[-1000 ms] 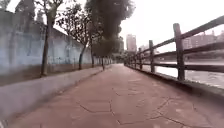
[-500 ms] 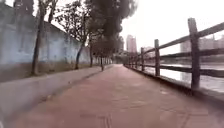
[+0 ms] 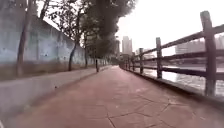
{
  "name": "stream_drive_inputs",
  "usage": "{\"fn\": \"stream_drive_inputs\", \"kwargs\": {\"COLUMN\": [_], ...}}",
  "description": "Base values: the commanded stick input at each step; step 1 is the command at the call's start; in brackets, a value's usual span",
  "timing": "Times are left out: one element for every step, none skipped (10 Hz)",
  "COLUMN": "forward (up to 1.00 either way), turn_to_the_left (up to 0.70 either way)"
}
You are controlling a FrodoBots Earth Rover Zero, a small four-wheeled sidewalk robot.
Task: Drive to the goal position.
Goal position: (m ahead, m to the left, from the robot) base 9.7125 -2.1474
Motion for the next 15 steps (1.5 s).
{"fn": "stream_drive_inputs", "kwargs": {"forward": [1.00, 1.00, 1.00, 1.00, 1.00, 1.00, 1.00, 1.00, 1.00, 1.00, 1.00, 1.00, 1.00, 1.00, 1.00], "turn_to_the_left": [0.00, 0.00, 0.00, 0.00, 0.00, 0.00, 0.00, 0.00, 0.00, 0.00, 0.00, 0.00, 0.00, 0.00, 0.00]}}
